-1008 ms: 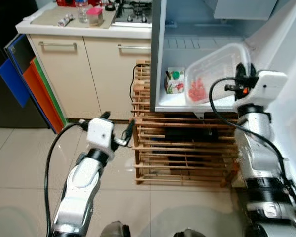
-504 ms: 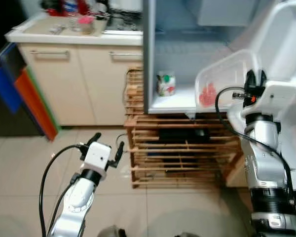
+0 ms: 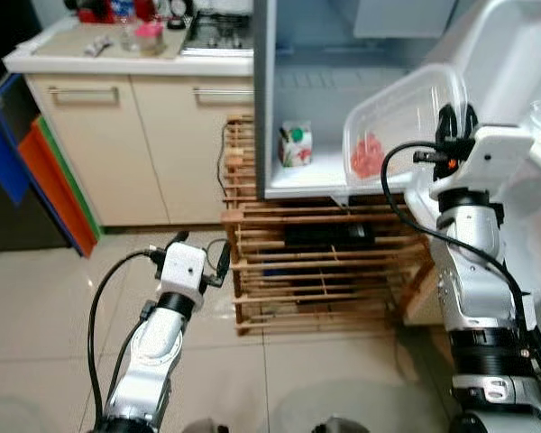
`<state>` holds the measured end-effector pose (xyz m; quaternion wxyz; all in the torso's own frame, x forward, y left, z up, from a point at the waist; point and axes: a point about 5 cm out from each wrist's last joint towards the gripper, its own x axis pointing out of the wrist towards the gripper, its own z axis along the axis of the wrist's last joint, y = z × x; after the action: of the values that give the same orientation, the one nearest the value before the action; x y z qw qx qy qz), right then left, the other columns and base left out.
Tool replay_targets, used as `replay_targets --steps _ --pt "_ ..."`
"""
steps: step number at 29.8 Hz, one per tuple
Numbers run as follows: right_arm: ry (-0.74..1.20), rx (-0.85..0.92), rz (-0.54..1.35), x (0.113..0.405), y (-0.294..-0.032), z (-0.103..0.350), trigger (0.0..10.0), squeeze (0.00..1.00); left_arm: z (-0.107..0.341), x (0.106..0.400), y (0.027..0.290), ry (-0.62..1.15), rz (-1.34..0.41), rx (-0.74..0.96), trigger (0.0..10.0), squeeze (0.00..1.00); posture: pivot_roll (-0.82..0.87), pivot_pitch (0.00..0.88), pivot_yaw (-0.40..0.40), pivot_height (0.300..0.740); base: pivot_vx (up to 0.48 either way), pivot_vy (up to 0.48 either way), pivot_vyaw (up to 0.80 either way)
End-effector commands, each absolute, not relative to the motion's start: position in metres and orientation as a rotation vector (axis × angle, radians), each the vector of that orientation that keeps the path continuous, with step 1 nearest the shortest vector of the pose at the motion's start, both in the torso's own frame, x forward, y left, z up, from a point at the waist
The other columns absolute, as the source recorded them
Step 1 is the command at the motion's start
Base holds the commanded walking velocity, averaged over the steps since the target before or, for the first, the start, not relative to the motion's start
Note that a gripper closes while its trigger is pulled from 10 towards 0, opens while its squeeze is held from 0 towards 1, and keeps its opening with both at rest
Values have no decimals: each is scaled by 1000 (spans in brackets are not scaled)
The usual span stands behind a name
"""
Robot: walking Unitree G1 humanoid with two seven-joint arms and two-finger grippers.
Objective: Restocking fridge
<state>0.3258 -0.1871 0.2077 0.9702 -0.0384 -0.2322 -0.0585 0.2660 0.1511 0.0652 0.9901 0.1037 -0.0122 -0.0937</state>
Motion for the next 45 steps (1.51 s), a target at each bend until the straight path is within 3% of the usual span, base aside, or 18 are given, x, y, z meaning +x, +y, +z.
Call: replay_targets --steps 1,7,14,30,40,45 --pt "-487 -71 -98 329 -181 214 0 0 68 269 150 -25 -201 197 10000 0 -26 0 2 715 0 480 0" --pt "-464 -70 -85 329 -178 209 0 0 68 271 151 -18 -215 194 10000 0 -29 0 3 715 0 480 0" --pt "-450 -66 -83 331 -178 207 0 0 71 273 148 -28 -224 197 10000 0 -29 0 2 715 0 459 -786" --pt "-435 -64 -81 332 -177 202 0 0 75 279 145 -24 -244 208 10000 0 -28 0 8 715 0 0 -196" --pt "-415 -68 -78 333 -177 199 0 0 71 278 144 -1 -260 211 10000 0 -30 0 7 715 0 480 -305" --pt "-412 -69 -71 333 -176 198 0 0 73 282 143 -8 -252 227 10000 0 -29 0 7 715 0 54 -283"
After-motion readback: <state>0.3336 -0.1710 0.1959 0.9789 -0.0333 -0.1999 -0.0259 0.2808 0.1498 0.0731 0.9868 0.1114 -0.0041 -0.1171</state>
